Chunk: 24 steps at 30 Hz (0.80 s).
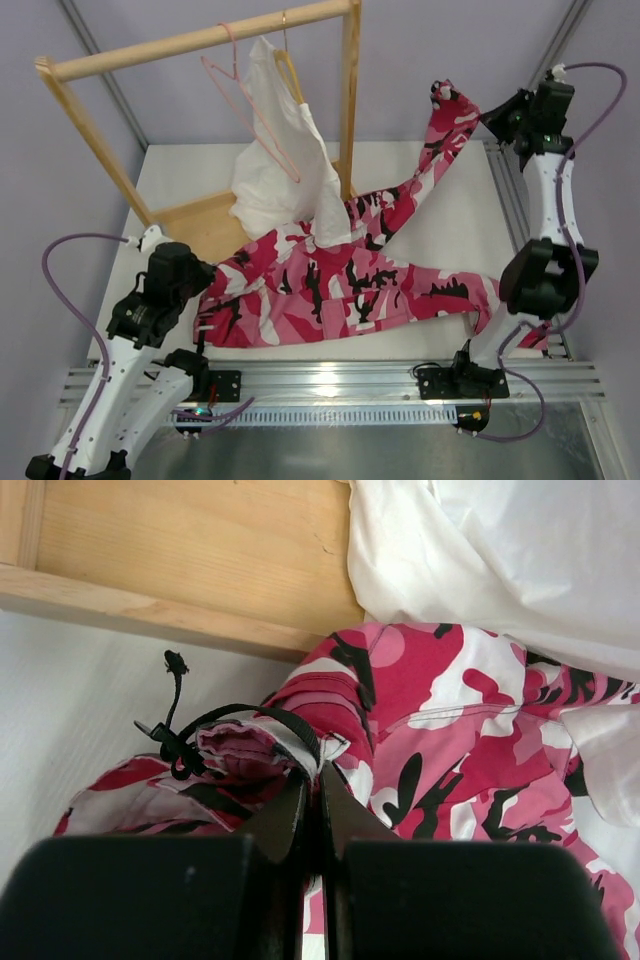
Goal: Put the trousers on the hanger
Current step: Fold the trousers
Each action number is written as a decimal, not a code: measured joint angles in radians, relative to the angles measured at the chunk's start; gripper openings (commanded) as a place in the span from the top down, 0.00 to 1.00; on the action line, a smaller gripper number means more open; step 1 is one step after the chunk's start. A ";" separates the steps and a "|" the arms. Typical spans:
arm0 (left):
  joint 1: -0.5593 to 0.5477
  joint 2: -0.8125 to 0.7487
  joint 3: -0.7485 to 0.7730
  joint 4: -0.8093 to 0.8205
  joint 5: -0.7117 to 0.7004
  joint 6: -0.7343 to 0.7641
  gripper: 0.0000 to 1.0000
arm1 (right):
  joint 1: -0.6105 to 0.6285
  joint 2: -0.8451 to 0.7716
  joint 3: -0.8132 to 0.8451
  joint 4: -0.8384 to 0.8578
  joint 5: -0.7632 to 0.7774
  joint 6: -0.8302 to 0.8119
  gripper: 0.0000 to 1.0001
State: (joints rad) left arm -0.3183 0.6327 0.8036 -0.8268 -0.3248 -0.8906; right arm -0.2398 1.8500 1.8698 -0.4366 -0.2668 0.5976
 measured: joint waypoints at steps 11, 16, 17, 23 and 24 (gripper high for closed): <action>0.000 -0.043 0.000 -0.061 -0.040 -0.011 1.00 | -0.192 -0.149 -0.850 0.363 0.032 -0.011 0.96; 0.000 -0.069 0.000 -0.086 -0.064 -0.014 0.99 | -0.213 -0.085 -0.835 0.191 0.146 -0.016 0.96; 0.000 -0.074 0.000 -0.091 -0.068 -0.015 0.99 | -0.218 -0.085 -0.814 0.170 0.167 -0.016 0.96; 0.000 -0.072 0.002 -0.111 -0.076 -0.014 0.99 | -0.255 -0.060 -0.592 0.011 0.245 0.013 0.60; 0.000 -0.072 0.002 -0.111 -0.076 -0.014 0.99 | -0.259 -0.050 -0.557 -0.011 0.241 0.015 0.58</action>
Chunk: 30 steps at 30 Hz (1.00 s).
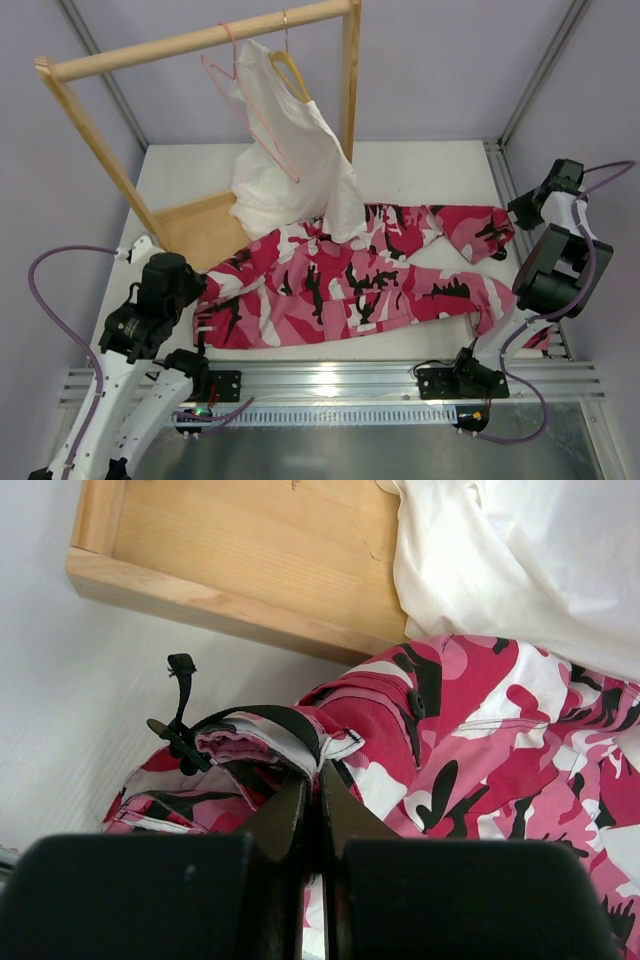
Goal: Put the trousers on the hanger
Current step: Fold the trousers
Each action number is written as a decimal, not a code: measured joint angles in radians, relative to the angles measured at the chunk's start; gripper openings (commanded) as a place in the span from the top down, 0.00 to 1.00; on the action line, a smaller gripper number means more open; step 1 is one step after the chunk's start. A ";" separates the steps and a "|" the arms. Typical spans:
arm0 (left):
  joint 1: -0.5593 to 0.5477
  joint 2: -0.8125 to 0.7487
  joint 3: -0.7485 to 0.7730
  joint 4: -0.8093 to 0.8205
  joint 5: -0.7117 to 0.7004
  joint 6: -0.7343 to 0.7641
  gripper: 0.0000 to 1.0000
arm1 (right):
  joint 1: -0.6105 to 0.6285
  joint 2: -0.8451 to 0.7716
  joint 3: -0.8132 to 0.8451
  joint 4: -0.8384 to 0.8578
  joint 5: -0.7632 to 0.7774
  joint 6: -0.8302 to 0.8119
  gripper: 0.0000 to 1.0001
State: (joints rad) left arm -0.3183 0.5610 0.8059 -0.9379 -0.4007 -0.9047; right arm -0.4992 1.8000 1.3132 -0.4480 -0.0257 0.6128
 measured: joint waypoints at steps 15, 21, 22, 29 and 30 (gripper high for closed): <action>0.000 0.022 -0.001 0.029 0.038 0.001 0.99 | 0.061 -0.200 0.039 -0.249 0.148 -0.152 0.47; 0.000 0.022 -0.004 0.043 0.050 0.004 0.99 | 0.252 -0.335 -0.031 -0.164 0.201 -0.288 0.44; 0.000 0.021 -0.006 0.049 0.054 0.004 0.99 | 0.294 -0.333 -0.037 -0.152 0.180 -0.312 0.44; 0.000 0.006 -0.045 0.076 0.084 0.004 0.99 | 0.352 -0.211 -0.186 -0.128 0.094 -0.427 0.44; 0.000 0.004 -0.051 0.079 0.090 0.004 0.99 | 0.350 -0.184 -0.187 -0.154 0.096 -0.438 0.43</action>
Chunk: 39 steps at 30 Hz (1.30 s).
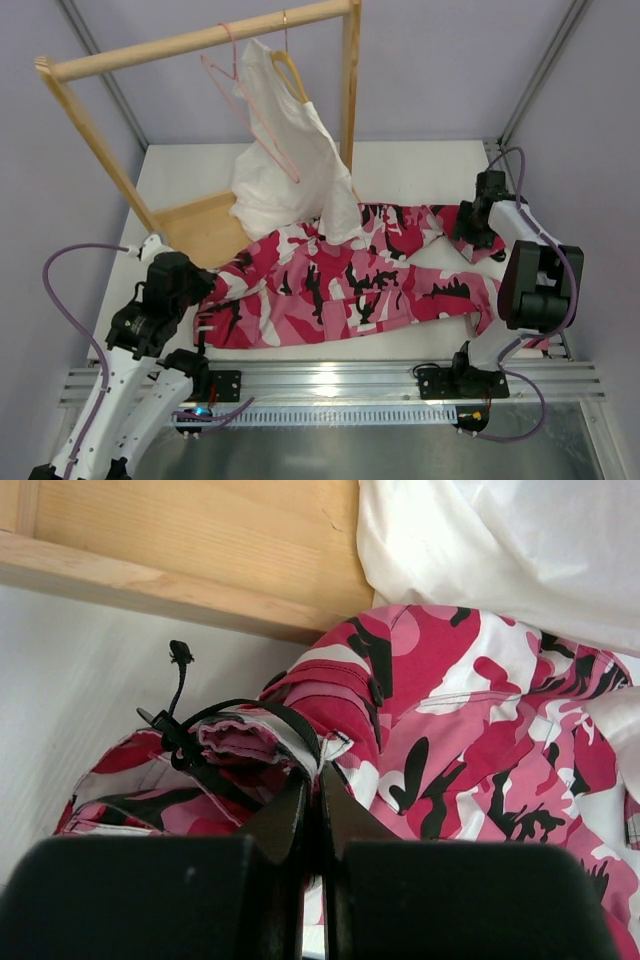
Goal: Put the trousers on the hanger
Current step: Fold the trousers
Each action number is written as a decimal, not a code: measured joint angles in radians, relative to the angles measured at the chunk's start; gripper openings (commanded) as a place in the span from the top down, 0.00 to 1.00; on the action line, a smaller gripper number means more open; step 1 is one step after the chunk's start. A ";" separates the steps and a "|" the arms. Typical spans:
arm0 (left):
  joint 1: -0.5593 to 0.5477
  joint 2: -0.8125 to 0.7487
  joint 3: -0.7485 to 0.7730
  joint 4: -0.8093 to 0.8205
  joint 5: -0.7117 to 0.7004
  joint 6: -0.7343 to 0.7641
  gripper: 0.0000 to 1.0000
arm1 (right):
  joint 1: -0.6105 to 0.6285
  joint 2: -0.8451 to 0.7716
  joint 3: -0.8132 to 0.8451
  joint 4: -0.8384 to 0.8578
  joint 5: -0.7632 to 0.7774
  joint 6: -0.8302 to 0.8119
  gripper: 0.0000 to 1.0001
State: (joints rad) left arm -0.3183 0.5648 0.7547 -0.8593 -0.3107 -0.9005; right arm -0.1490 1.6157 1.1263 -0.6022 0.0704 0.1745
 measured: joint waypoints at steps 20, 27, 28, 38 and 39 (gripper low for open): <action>0.000 0.024 -0.013 0.055 0.058 0.041 1.00 | 0.004 0.176 0.000 -0.055 0.146 -0.087 0.84; 0.000 0.000 -0.013 0.053 0.042 0.042 1.00 | 0.004 0.198 0.050 -0.107 0.205 -0.057 0.96; 0.000 0.000 -0.013 0.051 0.033 0.043 1.00 | -0.002 0.198 0.075 -0.136 0.217 -0.042 0.96; 0.000 0.025 -0.013 -0.014 -0.053 0.037 1.00 | -0.212 0.301 0.809 -0.348 0.095 0.064 0.96; 0.000 0.029 -0.013 -0.020 -0.061 0.036 1.00 | -0.230 0.318 0.877 -0.357 0.077 0.072 0.96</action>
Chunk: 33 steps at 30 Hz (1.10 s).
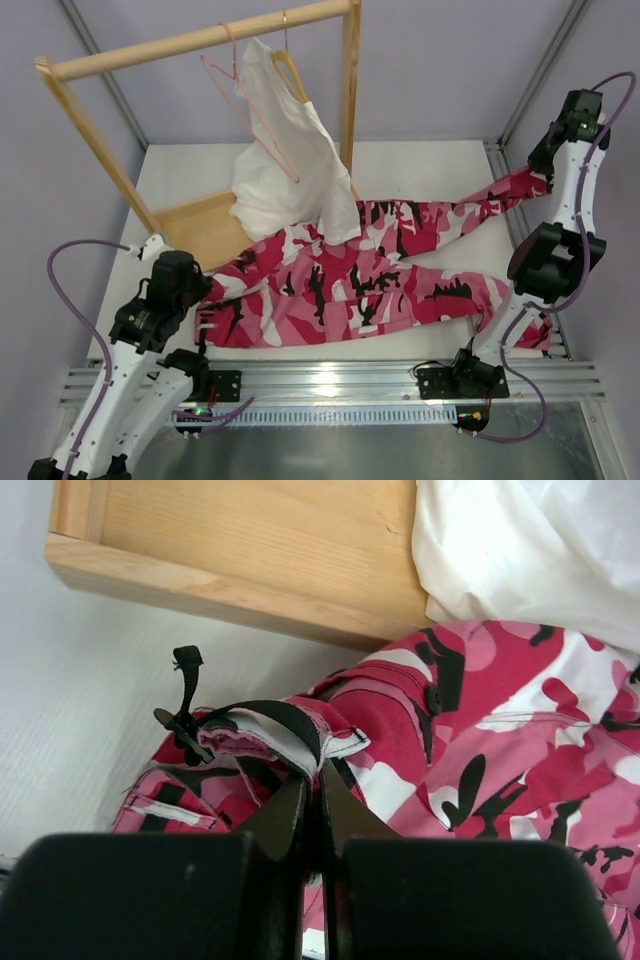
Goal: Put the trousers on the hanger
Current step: Fold the trousers
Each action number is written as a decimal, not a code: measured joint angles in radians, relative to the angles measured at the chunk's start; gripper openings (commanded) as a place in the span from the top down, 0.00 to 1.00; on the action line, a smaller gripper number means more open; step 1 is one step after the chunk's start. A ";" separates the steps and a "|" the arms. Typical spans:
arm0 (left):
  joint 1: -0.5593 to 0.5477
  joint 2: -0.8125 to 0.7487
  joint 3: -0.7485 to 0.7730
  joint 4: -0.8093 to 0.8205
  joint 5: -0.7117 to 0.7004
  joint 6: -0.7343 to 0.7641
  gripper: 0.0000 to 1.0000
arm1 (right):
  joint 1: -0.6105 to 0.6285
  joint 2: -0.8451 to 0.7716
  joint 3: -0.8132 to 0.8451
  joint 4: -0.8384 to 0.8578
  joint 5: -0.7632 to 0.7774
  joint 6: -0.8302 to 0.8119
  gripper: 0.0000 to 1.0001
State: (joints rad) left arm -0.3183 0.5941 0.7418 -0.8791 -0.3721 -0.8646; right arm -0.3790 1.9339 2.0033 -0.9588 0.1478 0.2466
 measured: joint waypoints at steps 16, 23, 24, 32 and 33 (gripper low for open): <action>0.000 0.197 0.152 -0.007 0.012 0.039 0.20 | -0.009 0.086 -0.124 0.032 -0.264 0.076 0.96; 0.077 0.452 0.263 0.000 0.063 0.044 0.18 | -0.009 0.084 -0.122 0.078 -0.316 0.082 0.96; 0.090 0.482 0.266 0.002 0.077 0.044 0.17 | -0.009 0.084 -0.122 0.079 -0.320 0.081 0.96; 0.140 0.623 0.268 0.021 0.161 0.055 0.07 | -0.009 0.077 -0.122 0.090 -0.367 0.077 0.96; 0.140 0.637 0.267 0.031 0.170 0.061 0.08 | -0.009 0.077 -0.122 0.091 -0.373 0.077 0.96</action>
State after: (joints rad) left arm -0.1787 1.2316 1.0092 -0.8486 -0.2024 -0.8032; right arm -0.3882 2.0109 1.8809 -0.8677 -0.2256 0.3233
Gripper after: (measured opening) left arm 0.918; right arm 0.074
